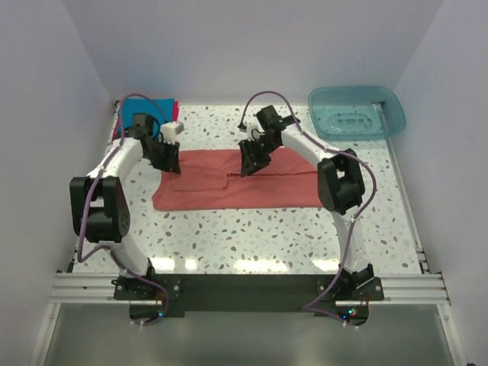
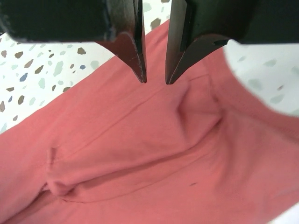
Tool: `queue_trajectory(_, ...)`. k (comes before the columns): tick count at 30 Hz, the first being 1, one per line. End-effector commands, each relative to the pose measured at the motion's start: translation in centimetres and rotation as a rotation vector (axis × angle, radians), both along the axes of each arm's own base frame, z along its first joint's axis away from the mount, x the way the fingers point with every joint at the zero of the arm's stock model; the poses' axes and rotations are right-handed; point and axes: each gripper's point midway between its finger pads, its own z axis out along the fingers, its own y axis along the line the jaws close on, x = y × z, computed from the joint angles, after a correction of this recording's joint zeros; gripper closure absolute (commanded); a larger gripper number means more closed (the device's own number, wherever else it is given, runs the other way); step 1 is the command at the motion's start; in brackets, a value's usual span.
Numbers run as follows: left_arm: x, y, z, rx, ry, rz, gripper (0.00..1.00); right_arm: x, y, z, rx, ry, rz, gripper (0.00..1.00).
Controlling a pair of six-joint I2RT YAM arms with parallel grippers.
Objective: Fold and stack the t-shirts
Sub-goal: Fold the tshirt
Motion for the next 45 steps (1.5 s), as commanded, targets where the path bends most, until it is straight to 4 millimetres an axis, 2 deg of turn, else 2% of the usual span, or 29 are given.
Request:
queue_trajectory(1, 0.2, -2.4, -1.4, 0.097, 0.001, -0.102, 0.73, 1.4, -6.5, 2.6, -0.214, -0.199, 0.13, 0.58)
queue_trajectory(3, -0.2, -3.0, -2.4, 0.129, 0.034, -0.102, 0.74, 2.7, -10.1, 2.2, -0.326, -0.241, 0.122, 0.58)
queue_trajectory(5, -0.7, -3.1, -3.7, 0.176, 0.072, -0.092, 0.8, 3.6, -13.0, 1.4, -0.407, -0.265, 0.129, 0.58)
queue_trajectory(6, -1.0, -3.9, -4.1, 0.188, 0.078, -0.111, 0.8, 4.1, -14.1, 1.1, -0.442, -0.274, 0.125, 0.58)
queue_trajectory(8, -1.4, -4.1, -5.1, 0.215, 0.098, -0.111, 0.8, 5.0, -16.7, -0.1, -0.538, -0.297, 0.136, 0.6)
queue_trajectory(11, -2.1, -5.0, -6.3, 0.235, 0.13, -0.132, 0.81, 5.8, -19.1, -2.0, -0.652, -0.33, 0.167, 0.61)
queue_trajectory(14, -2.7, -5.6, -7.2, 0.229, 0.164, -0.133, 0.82, 5.2, -20.7, -4.0, -0.712, -0.319, 0.192, 0.65)
queue_trajectory(17, -3.6, -6.1, -8.2, 0.222, 0.202, -0.146, 0.84, 3.7, -21.8, -5.6, -0.758, -0.287, 0.221, 0.67)
queue_trajectory(18, -3.8, -6.1, -8.4, 0.221, 0.211, -0.148, 0.84, 2.6, -22.5, -6.5, -0.774, -0.257, 0.238, 0.67)
queue_trajectory(20, -4.8, -6.3, -9.0, 0.21, 0.241, -0.158, 0.86, 2.1, -23.6, -6.6, -0.821, -0.275, 0.257, 0.68)
queue_trajectory(21, -5.2, -6.4, -9.2, 0.201, 0.252, -0.162, 0.86, 0.2, -24.5, -7.8, -0.844, -0.235, 0.282, 0.69)
queue_trajectory(23, -6.3, -6.6, -9.7, 0.184, 0.283, -0.165, 0.87, -1.0, -25.5, -8.4, -0.862, -0.235, 0.299, 0.69)
queue_trajectory(24, -6.5, -6.6, -10.0, 0.182, 0.29, -0.166, 0.88, -2.8, -26.1, -8.6, -0.864, -0.21, 0.311, 0.69)
queue_trajectory(27, -5.8, -6.6, -10.2, 0.185, 0.278, -0.169, 0.89, -5.7, -26.2, -8.4, -0.829, -0.174, 0.316, 0.69)
queue_trajectory(28, -5.3, -6.7, -10.5, 0.188, 0.277, -0.174, 0.89, -6.2, -26.1, -8.4, -0.819, -0.167, 0.314, 0.69)
queue_trajectory(29, -3.7, -7.0, -10.0, 0.188, 0.237, -0.174, 0.9, -7.1, -25.9, -8.1, -0.799, -0.146, 0.312, 0.69)
queue_trajectory(30, -2.9, -7.1, -10.5, 0.191, 0.24, -0.178, 0.9, -8.0, -25.5, -7.7, -0.764, -0.14, 0.31, 0.69)
queue_trajectory(31, -0.4, -7.6, -9.6, 0.191, 0.179, -0.19, 0.9, -8.6, -25.0, -7.5, -0.745, -0.132, 0.311, 0.69)
queue_trajectory(33, 2.1, -8.0, -9.5, 0.203, 0.145, -0.203, 0.89, -10.2, -24.6, -7.0, -0.717, -0.103, 0.334, 0.68)
queue_trajectory(34, 3.0, -8.0, -11.2, 0.212, 0.167, -0.221, 0.88, -10.7, -23.5, -6.1, -0.666, -0.116, 0.336, 0.68)
queue_trajectory(35, 6.0, -8.9, -9.7, 0.195, 0.104, -0.232, 0.87, -11.7, -22.5, -5.7, -0.646, -0.107, 0.363, 0.66)
queue_trajectory(36, 7.4, -9.6, -9.5, 0.178, 0.086, -0.252, 0.85, -12.2, -21.4, -5.1, -0.615, -0.116, 0.377, 0.64)
queue_trajectory(37, 10.1, -10.5, -9.3, 0.161, 0.037, -0.278, 0.84, -13.0, -19.5, -4.0, -0.582, -0.148, 0.409, 0.63)
queue_trajectory(38, 11.1, -11.5, -9.0, 0.123, 0.017, -0.305, 0.82, -13.9, -18.1, -3.2, -0.524, -0.146, 0.424, 0.62)
queue_trajectory(39, 12.0, -12.1, -9.9, 0.102, 0.016, -0.325, 0.78, -13.9, -16.9, -2.2, -0.484, -0.169, 0.424, 0.62)
queue_trajectory(40, 14.8, -13.1, -7.5, 0.087, -0.081, -0.348, 0.77, -14.2, -16.1, -1.0, -0.451, -0.174, 0.404, 0.59)
queue_trajectory(42, 16.8, -13.8, -6.4, 0.073, -0.145, -0.358, 0.72, -13.8, -14.6, 1.0, -0.385, -0.188, 0.389, 0.59)
queue_trajectory(44, 19.6, -14.0, -3.4, 0.079, -0.273, -0.33, 0.66, -13.3, -15.1, 2.2, -0.387, -0.214, 0.386, 0.59)
queue_trajectory(45, 20.2, -13.9, -0.5, 0.074, -0.339, -0.305, 0.61, -13.0, -15.5, 2.6, -0.388, -0.229, 0.387, 0.59)
